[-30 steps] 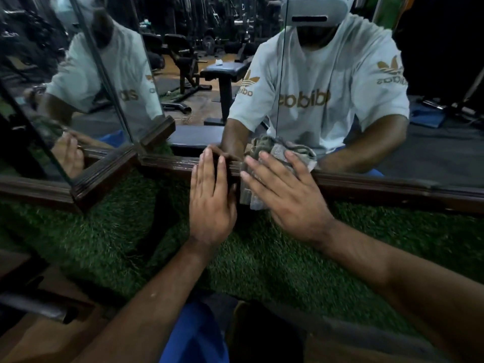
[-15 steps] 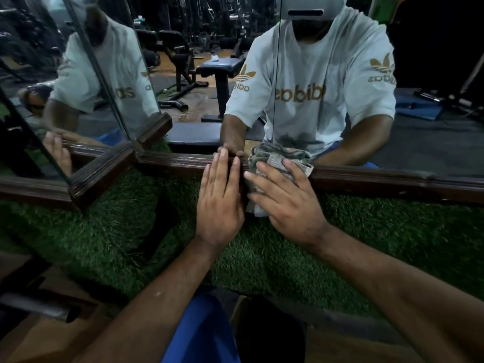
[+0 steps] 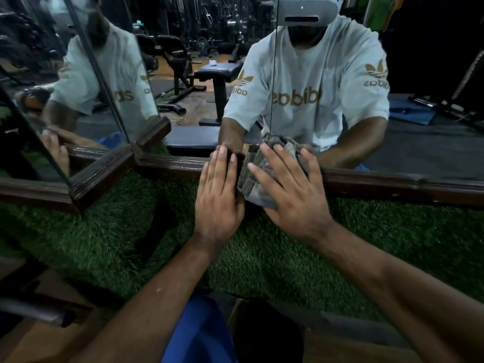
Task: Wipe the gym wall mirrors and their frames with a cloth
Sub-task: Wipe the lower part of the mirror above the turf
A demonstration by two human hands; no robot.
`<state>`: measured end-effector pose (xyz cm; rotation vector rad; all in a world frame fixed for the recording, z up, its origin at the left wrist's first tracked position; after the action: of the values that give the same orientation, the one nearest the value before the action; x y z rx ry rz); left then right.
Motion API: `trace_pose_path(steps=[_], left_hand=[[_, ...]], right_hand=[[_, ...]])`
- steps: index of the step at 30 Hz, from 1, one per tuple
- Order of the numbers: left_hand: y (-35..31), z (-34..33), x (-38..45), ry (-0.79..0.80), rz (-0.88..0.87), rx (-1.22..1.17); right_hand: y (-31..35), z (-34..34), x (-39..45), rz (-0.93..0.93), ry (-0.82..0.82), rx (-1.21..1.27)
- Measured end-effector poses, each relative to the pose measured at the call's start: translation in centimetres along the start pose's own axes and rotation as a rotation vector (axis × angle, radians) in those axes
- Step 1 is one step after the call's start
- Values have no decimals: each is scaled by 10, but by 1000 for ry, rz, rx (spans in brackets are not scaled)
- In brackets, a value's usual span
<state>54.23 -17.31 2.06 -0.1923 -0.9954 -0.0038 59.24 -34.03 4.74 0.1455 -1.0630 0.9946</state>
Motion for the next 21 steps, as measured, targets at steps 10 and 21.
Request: trace_pose_path(steps=[10,21], left_hand=[[9,-3,2,41,-42,91],[8,-6,-2,85,-37,137]], right_hand=[[-15,13,38,27,-131,101],[-11,50,59,-34,-167,331]])
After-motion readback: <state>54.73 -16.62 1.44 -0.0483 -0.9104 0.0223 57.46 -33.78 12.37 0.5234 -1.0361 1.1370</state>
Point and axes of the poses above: each hand's wrist, its own x-axis towards the middle knuckle, its own z-axis out of the back of the hand, y = z × x, the point moved 3 cm from there along x, towards the middle knuckle, and after that the axes turned 2 degrees about z, right-handed, at the moved point
